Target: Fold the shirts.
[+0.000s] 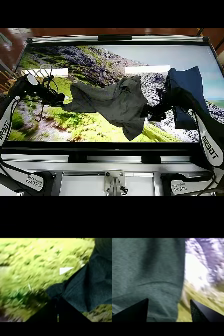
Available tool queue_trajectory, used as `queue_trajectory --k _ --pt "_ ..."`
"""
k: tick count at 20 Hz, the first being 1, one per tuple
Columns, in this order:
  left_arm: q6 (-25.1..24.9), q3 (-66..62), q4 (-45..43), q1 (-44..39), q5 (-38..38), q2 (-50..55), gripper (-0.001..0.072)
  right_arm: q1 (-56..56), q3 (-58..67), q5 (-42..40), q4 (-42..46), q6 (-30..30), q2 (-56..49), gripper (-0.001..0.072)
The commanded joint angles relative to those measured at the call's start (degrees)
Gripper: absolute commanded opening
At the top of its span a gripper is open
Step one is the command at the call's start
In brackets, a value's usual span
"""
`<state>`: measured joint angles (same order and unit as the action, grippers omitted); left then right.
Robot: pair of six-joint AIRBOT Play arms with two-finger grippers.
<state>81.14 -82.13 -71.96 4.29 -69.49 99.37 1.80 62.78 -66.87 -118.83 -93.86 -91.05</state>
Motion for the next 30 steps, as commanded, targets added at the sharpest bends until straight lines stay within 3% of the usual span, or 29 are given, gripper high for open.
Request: queue_trajectory --k 1,3,4,10,14,16,18,21,25,27,30 --pt "-0.57 -1.25 0.02 -0.02 -3.52 -1.73 0.0034 2.71 -0.66 4.55 -2.71 -0.17 -2.36 0.0484" --pt "-0.57 -1.53 0.04 -0.02 -3.89 -3.41 0.0034 3.61 -0.63 5.01 -2.67 0.02 -2.4 0.0172" --pt "-0.57 -1.79 0.02 -0.02 -4.61 -4.37 0.0034 3.61 -0.5 4.79 -3.15 0.0 -1.95 0.0068" --pt "-2.71 -10.91 5.75 0.0 -5.14 -16.57 0.0033 1.4 11.56 5.49 -3.67 -5.42 14.88 0.0067" --pt "-2.49 -24.35 12.85 0.02 2.71 -30.14 0.0034 -0.94 28.11 17.07 -2.78 -5.46 30.42 0.0067" --pt "-2.45 -29.68 13.33 0.02 8.28 -37.24 0.0034 -0.92 33.66 24.5 -0.59 -5.44 37.22 0.0067" --pt "-2.43 -32.35 13.07 0.09 12.9 -44.04 0.0034 -0.92 36.92 26.73 -0.13 -5.42 42.51 0.0067" --pt "-0.83 -32.41 11.3 0.09 12.72 -52.68 0.0034 -0.9 37.86 25.88 -0.2 -5.2 48.43 0.0067" --pt "2.82 -32.33 1.99 0.09 1.7 -56.04 0.0034 -0.92 37.86 21.14 1.75 -4.13 50.64 0.0067" --pt "3.17 -30.23 -3.39 0.09 -3.85 -55.67 0.0034 -0.92 37.83 15.52 5.68 -1.09 49.11 0.0067" --pt "3.1 -22.01 -6.8 0.09 -7.32 -54.64 0.0034 -0.92 37.77 0.31 12.35 3.58 43.56 0.0068"
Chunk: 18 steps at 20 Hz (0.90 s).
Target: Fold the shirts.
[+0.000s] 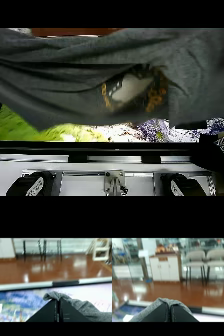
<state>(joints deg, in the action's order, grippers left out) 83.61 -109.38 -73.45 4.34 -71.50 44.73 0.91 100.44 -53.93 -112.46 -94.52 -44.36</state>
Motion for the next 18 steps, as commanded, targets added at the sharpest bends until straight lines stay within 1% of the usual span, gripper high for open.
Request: queue_trajectory --k 1,2,3,4,6,9,11,13,15,17,18 --pt "0.66 9.42 -5.35 0.04 -5.29 0.46 0.0034 -0.02 -0.35 -18.36 7.37 5.27 -5.92 0.0067" --pt "0.63 13.88 -5.35 0.04 -5.27 1.18 0.0034 0.0 -1.46 -22.36 8.0 5.97 -8.59 0.0068" --pt "0.63 18.14 -5.51 0.04 -5.14 2.34 0.0034 0.0 -3.58 -24.5 8.0 6.05 -11.47 0.0068" --pt "0.63 22.6 -5.7 0.04 -4.55 3.96 0.0034 0.04 -5.99 -24.22 7.96 6.05 -14.14 0.0068" --pt "0.63 29.18 -5.66 0.04 -1.07 8.48 0.0034 0.04 -10.58 -18.16 7.37 6.03 -20.26 0.0068" --pt "0.68 30.82 -5.14 0.04 4.92 18.43 0.0034 0.04 -11.76 -5.75 3.65 6.47 -30.91 0.0068" --pt "0.68 30.71 -1.99 0.02 9.49 25.29 0.0035 0.04 -11.76 2.62 -0.11 7.32 -36.72 0.0068" --pt "0.66 30.71 3.17 0.02 13.09 31.93 0.0035 0.04 -11.76 8.04 -2.1 9.75 -41.59 0.0069" --pt "0.66 30.71 7.52 0.02 14.34 37.68 0.0036 0.04 -11.76 8.5 -2.58 11.43 -45.53 0.0078" --pt "0.68 30.71 11.54 0.02 13.31 42.23 0.0036 0.33 -11.76 5.86 -2.67 12.46 -48.43 0.0077" --pt "0.66 30.69 13.42 0.02 11.8 44.06 0.0064 0.33 -11.76 4.48 -2.84 13.35 -49.29 0.0115"
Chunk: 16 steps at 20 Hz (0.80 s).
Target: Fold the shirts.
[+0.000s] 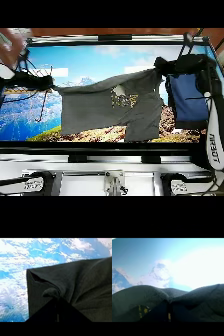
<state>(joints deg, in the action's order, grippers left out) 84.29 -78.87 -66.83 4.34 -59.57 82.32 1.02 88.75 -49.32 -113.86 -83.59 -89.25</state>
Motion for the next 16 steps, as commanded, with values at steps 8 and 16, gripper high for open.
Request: queue_trajectory --k 8,16 --pt "-0.04 -5.22 -9.99 5.35 -33.24 4.92 0.059 -9.2 4.52 -32.98 12.96 -6.45 3.89 0.0514" --pt "-6.54 30.62 2.67 11.39 -18.36 -9.38 0.0606 -20.65 -18.4 -34.34 -0.22 -12.37 15.17 0.0514"
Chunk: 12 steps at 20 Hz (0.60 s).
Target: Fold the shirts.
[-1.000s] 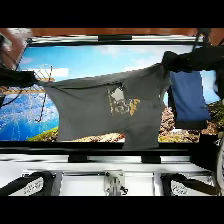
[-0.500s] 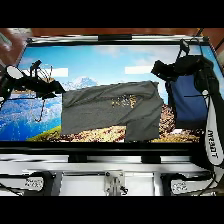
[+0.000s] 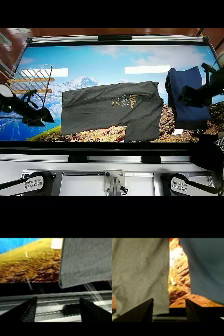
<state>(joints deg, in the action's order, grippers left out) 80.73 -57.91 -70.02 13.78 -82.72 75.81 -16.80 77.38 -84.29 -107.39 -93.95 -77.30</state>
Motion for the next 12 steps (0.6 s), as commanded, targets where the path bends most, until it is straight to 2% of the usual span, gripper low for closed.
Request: queue_trajectory --k 1,7,12 --pt "-3.23 11.65 7.06 2.03 6.32 -2.43 0.0606 -2.6 -8.28 1.27 -7.13 -2.6 3.23 0.0514" --pt "-3.58 15.61 11.98 1.81 14.23 -1.29 0.0604 -1.18 -12.52 6.23 -8.02 -2.95 3.23 0.0514" --pt "-3.56 16.26 14.6 -0.13 17.9 1.95 0.0598 -1.18 -12.9 6.82 -8.0 -2.75 3.17 0.0515"
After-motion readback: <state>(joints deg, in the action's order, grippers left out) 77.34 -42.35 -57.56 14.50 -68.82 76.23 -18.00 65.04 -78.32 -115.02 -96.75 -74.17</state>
